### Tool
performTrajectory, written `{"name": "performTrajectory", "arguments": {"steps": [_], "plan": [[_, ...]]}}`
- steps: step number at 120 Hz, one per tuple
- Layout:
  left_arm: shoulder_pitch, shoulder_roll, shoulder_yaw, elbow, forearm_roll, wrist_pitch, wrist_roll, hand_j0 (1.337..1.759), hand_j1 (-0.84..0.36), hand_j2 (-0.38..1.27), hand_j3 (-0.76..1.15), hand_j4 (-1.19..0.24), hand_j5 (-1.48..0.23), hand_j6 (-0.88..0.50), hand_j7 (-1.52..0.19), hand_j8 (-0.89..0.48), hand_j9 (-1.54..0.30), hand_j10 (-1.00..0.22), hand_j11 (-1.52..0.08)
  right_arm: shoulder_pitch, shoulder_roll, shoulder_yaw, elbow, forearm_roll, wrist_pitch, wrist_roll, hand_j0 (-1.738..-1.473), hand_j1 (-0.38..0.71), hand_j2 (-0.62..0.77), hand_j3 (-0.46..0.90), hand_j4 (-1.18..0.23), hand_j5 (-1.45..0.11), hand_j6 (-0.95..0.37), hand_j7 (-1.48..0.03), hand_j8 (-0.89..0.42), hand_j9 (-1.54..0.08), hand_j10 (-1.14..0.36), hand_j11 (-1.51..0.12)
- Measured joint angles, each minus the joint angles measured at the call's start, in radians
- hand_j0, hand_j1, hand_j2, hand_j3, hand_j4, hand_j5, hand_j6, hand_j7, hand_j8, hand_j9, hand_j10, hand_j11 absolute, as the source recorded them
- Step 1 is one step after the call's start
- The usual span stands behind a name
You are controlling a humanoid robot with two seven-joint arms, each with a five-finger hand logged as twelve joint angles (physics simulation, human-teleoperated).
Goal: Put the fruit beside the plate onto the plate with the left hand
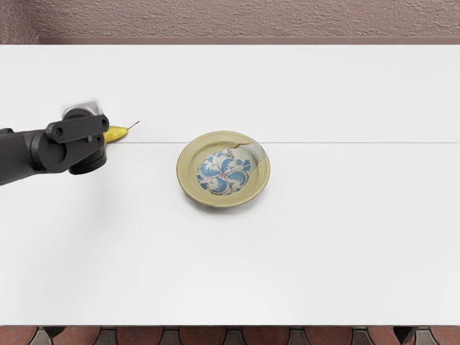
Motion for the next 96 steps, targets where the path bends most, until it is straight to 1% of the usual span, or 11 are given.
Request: {"name": "performTrajectory", "arguments": {"steps": [18, 26, 47, 57, 59, 61, 63, 67, 75, 96], "plan": [[0.000, 0.000, 0.001, 0.000, 0.000, -0.001, 0.000, 1.658, -0.21, 0.10, 0.00, -0.48, -0.60, -0.44, -0.60, -0.44, -0.61, -0.47, -0.61, 0.000, 0.000, 0.000, 0.000, 0.000, 0.000, 0.000, -1.658, -0.33, 0.00, 0.00, -0.01, -0.02, -0.01, -0.02, -0.01, -0.02, -0.01, -0.02], [0.000, 0.000, 0.001, 0.000, 0.001, -0.002, 0.000, 1.658, -0.21, 0.14, 0.00, -0.50, -0.62, -0.44, -0.62, -0.45, -0.63, -0.49, -0.63, 0.000, 0.000, 0.000, 0.000, 0.000, 0.000, 0.000, -1.658, -0.33, 0.00, 0.00, -0.01, -0.02, -0.01, -0.02, -0.01, -0.02, -0.01, -0.02], [0.000, 0.000, 0.001, 0.000, 0.005, -0.003, 0.000, 1.655, -0.24, 0.21, 0.00, -0.55, -0.67, -0.42, -0.69, -0.43, -0.70, -0.53, -0.70, 0.000, 0.000, 0.000, 0.000, 0.000, 0.000, 0.000, -1.658, -0.33, 0.00, 0.00, -0.01, -0.02, -0.01, -0.02, -0.01, -0.02, -0.01, -0.02], [0.004, 0.000, 0.000, 0.001, 0.009, -0.004, 0.000, 1.652, -0.24, 0.16, 0.00, -0.55, -0.71, -0.39, -0.73, -0.39, -0.75, -0.55, -0.75, 0.000, 0.000, 0.000, 0.000, 0.000, 0.000, 0.000, -1.658, -0.33, 0.00, 0.00, -0.01, -0.02, -0.01, -0.02, -0.01, -0.02, -0.02, -0.02], [0.007, 0.000, 0.000, 0.001, 0.011, -0.003, 0.000, 1.651, -0.24, 0.11, 0.00, -0.53, -0.71, -0.38, -0.73, -0.37, -0.76, -0.53, -0.76, 0.000, 0.000, 0.000, 0.000, 0.000, 0.000, 0.000, -1.658, -0.33, 0.00, 0.00, -0.01, -0.02, -0.01, -0.02, -0.02, -0.02, -0.02, -0.02], [0.009, 0.000, 0.000, 0.001, 0.012, -0.002, 0.000, 1.651, -0.25, 0.15, 0.00, -0.52, -0.71, -0.36, -0.74, -0.35, -0.76, -0.52, -0.76, 0.000, 0.000, 0.000, 0.000, 0.000, 0.000, 0.000, -1.658, -0.33, 0.00, 0.00, -0.01, -0.02, -0.01, -0.02, -0.01, -0.02, -0.02, -0.02], [0.011, -0.001, 0.000, 0.001, 0.014, -0.001, 0.001, 1.651, -0.26, 0.18, 0.00, -0.52, -0.71, -0.35, -0.73, -0.34, -0.76, -0.52, -0.77, 0.000, 0.000, 0.000, 0.000, 0.000, 0.000, 0.000, -1.658, -0.33, 0.00, 0.00, -0.01, -0.02, -0.01, -0.02, -0.01, -0.02, -0.02, -0.02], [0.022, -0.002, 0.000, 0.002, 0.020, 0.002, 0.001, 1.650, -0.26, 0.15, 0.00, -0.50, -0.69, -0.35, -0.73, -0.33, -0.77, -0.50, -0.77, 0.000, 0.000, 0.000, 0.000, 0.000, 0.000, 0.000, -1.658, -0.33, 0.00, 0.00, -0.01, -0.02, -0.01, -0.02, -0.02, -0.02, -0.02, -0.02], [0.024, -0.002, 0.000, 0.002, 0.018, 0.004, 0.001, 1.651, -0.26, 0.14, 0.00, -0.53, -0.66, -0.36, -0.72, -0.34, -0.77, -0.51, -0.78, 0.000, 0.000, 0.000, 0.000, 0.000, 0.000, 0.000, -1.658, -0.33, 0.00, 0.00, -0.01, -0.02, -0.01, -0.02, -0.02, -0.02, -0.02, -0.02], [0.024, -0.002, 0.001, 0.002, 0.018, 0.004, 0.001, 1.651, -0.25, 0.13, 0.00, -0.56, -0.63, -0.37, -0.72, -0.35, -0.80, -0.53, -0.80, 0.000, 0.000, 0.000, 0.000, 0.000, 0.000, 0.000, -1.658, -0.33, 0.00, 0.00, -0.01, -0.02, -0.01, -0.02, -0.01, -0.02, -0.02, -0.02]]}}
